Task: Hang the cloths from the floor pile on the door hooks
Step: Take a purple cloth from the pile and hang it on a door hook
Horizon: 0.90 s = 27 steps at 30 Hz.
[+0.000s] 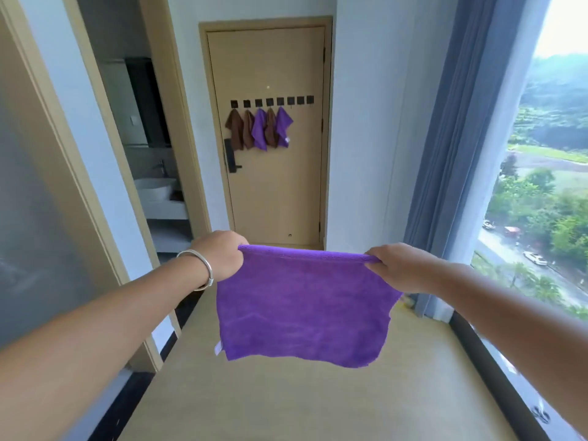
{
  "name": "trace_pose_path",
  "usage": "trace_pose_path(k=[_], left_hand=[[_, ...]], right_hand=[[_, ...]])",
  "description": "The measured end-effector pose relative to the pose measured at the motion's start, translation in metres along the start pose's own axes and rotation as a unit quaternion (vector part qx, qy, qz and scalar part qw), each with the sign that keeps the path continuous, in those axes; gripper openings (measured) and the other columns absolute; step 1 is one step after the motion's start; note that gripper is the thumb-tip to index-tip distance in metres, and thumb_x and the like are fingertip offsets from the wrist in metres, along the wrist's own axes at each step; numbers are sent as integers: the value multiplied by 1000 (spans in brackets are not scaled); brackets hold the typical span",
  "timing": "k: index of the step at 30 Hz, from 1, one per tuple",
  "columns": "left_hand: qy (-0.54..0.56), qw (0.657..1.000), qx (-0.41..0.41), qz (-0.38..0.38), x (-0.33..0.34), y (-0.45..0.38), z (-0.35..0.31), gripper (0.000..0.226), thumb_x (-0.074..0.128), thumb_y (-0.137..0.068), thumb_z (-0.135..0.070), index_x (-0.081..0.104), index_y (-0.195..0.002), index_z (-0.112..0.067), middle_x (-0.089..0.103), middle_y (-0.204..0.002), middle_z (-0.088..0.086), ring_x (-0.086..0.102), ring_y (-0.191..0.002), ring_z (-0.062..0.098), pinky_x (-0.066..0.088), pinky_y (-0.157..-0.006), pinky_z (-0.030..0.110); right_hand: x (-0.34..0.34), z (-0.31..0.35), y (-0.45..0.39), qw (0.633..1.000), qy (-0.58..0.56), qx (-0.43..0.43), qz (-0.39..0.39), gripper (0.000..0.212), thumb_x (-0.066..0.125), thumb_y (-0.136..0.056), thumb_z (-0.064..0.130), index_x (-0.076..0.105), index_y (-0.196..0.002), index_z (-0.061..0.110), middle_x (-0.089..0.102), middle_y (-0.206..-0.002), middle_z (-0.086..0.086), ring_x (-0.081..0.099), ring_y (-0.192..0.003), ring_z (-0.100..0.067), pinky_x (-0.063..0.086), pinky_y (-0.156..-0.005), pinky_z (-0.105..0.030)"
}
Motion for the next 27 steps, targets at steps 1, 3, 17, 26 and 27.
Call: trace_pose_path(k=[1, 3, 17, 26, 27], left_hand=[[-10, 1000, 0, -13, -15, -1, -2, 21, 39, -74, -8, 47, -58, -19, 55, -57, -4, 48, -55, 20, 31, -51, 27], [-34, 999, 6, -34, -40, -5, -5, 21, 38, -75, -9, 49, -60, -19, 56, -59, -3, 50, -56, 20, 32, -52, 28], [-93, 987, 1, -133, -108, -137, 41, 24, 41, -82, -12, 54, -64, -22, 60, -65, -6, 56, -63, 15, 31, -50, 26], [-61, 986, 22, -156, -107, -278, 112, 24, 41, -81, -13, 54, -63, -21, 59, -60, -5, 58, -60, 15, 37, -51, 25], [-58, 986, 26, -156, -105, -292, 118, 25, 40, -82, -14, 53, -62, -22, 59, -60, -5, 58, -60, 15, 37, -52, 25]], right_hand=[[-13, 0, -3, 1000, -10, -2, -8, 32, 34, -101, 34, 61, -114, 24, 60, -96, 5, 53, -85, -16, 42, -70, -30], [-39, 2, -11, 1000, -9, -10, -28, 32, 34, -101, 33, 62, -114, 23, 64, -105, 1, 55, -88, -17, 45, -73, -31], [-130, 16, -144, 990, 68, -11, -126, 35, 31, -102, 35, 62, -106, 19, 64, -101, -2, 56, -85, -20, 42, -69, -31], [-149, 31, -289, 987, 81, 14, -141, 36, 30, -101, 34, 63, -110, 20, 65, -102, 0, 58, -90, -19, 52, -81, -36], [-151, 30, -304, 986, 77, 17, -145, 36, 30, -101, 34, 63, -110, 21, 65, -103, 0, 59, -90, -19, 52, -82, -37]])
Point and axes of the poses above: each hand's wrist, its own y-axis away from the middle knuckle, its own x-axis out of the palm, z = x × y, the point moved 10 cm from there along -y, towards the middle knuckle
